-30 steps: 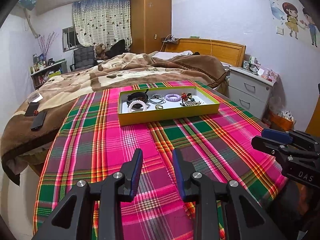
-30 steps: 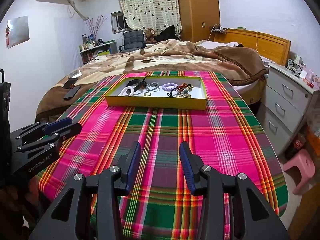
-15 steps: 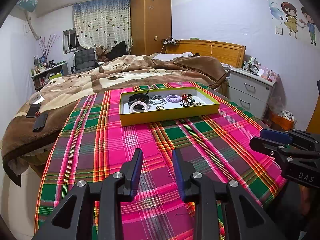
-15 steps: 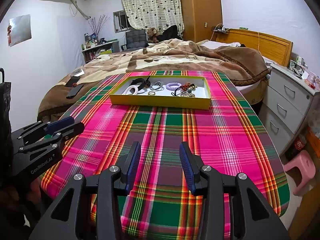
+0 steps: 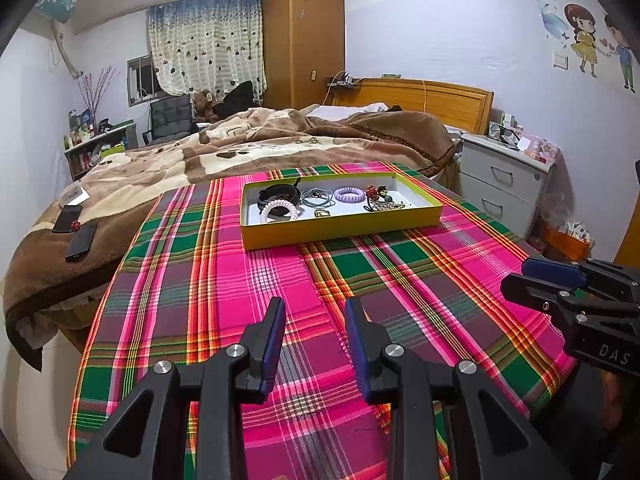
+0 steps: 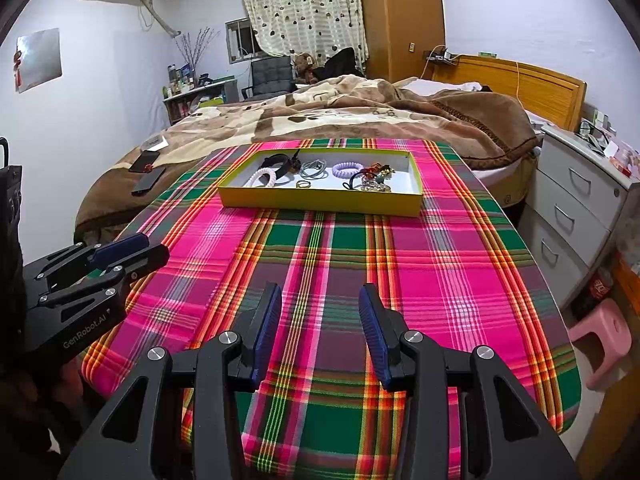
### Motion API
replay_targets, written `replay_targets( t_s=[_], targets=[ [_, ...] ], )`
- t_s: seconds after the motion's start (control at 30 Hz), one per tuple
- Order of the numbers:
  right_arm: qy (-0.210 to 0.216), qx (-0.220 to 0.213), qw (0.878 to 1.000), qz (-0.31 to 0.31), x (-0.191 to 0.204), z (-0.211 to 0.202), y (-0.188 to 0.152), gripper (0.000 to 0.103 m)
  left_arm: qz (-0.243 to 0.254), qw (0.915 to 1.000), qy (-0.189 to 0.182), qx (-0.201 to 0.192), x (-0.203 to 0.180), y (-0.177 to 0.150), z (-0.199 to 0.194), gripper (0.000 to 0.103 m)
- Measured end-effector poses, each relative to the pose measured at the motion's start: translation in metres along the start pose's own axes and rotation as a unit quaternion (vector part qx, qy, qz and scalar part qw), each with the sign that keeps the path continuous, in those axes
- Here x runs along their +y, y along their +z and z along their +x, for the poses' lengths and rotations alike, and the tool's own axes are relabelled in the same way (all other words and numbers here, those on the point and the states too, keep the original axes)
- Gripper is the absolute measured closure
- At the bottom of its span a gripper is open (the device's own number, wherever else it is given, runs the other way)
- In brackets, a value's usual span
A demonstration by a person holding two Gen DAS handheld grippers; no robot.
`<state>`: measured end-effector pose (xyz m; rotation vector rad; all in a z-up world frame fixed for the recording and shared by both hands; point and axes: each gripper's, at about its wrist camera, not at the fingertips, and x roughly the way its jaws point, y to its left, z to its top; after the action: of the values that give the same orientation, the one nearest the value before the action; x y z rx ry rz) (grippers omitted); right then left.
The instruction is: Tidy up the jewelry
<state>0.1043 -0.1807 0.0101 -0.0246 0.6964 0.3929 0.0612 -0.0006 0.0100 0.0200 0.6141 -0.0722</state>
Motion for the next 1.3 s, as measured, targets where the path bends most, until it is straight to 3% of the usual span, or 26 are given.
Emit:
replay_targets(
  t_s=[1.3],
  targets=[
    [0.0,0.003,1.0,0.001,0.0013,0.0016,-0.0013,0.062,0.0,1.0,0.003,-0.008,-0.0018,0.001,-0.0028,0.073]
  ],
)
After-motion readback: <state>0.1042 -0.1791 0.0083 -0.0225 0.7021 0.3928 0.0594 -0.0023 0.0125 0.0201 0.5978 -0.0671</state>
